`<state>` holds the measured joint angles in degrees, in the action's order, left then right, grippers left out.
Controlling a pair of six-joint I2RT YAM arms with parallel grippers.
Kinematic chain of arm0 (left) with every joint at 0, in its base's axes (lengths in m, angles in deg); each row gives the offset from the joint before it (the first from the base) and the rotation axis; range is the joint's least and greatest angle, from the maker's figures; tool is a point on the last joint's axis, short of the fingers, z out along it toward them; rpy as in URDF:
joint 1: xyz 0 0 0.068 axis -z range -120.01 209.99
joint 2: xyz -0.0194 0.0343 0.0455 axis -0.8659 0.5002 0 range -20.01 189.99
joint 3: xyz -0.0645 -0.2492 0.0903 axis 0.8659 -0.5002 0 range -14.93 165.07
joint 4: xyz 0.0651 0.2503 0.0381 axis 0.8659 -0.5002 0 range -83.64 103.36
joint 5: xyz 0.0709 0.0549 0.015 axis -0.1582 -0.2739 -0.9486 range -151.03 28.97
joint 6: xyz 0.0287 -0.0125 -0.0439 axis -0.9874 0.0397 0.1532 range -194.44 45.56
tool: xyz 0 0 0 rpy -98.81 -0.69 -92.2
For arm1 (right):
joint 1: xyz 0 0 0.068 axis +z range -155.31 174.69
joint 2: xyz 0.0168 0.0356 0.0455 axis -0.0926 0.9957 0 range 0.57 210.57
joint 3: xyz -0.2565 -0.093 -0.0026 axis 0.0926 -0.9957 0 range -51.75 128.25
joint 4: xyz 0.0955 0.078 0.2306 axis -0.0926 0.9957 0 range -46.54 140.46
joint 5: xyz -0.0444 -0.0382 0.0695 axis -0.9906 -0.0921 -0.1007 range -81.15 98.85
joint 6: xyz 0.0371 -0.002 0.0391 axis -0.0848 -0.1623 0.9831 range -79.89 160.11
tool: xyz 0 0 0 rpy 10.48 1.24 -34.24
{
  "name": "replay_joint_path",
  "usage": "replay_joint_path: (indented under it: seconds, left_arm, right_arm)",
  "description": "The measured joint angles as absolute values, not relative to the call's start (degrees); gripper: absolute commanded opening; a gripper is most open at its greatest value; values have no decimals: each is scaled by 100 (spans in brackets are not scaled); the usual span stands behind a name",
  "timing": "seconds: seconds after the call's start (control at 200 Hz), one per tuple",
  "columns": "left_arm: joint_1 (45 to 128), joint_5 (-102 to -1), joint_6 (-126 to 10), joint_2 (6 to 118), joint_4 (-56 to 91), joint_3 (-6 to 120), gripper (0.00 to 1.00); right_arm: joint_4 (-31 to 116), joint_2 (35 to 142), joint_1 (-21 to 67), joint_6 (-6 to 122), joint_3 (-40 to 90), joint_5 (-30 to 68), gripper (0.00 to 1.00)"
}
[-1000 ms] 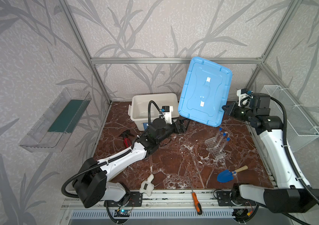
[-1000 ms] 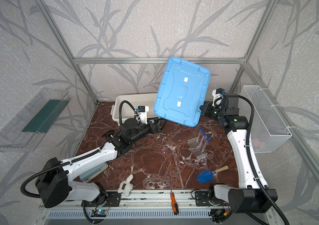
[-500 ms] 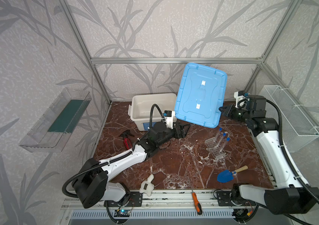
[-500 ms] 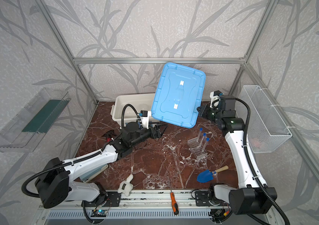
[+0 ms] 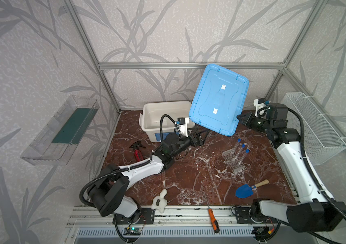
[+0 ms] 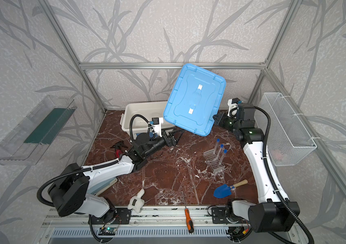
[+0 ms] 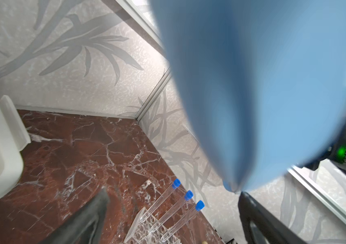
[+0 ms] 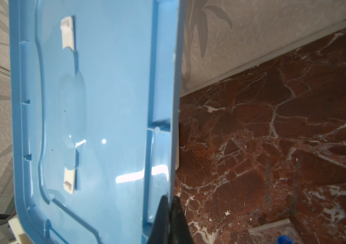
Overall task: Organize the chemistry lab equipment
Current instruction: 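Grasp the raised lid edge with the left gripper while the right holds it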
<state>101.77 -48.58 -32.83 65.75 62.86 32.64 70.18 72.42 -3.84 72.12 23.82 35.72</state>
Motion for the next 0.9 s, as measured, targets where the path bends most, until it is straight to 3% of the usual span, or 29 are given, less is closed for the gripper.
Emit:
replay_joint_path:
  seconds: [0.485,0.69,0.78,0.905]
  left_arm:
    - [10131,-5223,-2673,6968,7600,3465,86]
    - [10107,-5300,-2461,7038,7831,3465,59]
    - [10107,-5348,-2496,7034,7836,3465,35]
    - [10109,-5387,-2514,6988,7637,3463,11]
  right_arm:
    - [6531,7177,-288,7573,1862,3550,0]
    - [6279,7162,-253,7697,1808,3640,0]
    - [6255,7103,-250,7697,1657,3640,0]
    - [6255,7083,-218,7693,1443,3629,0]
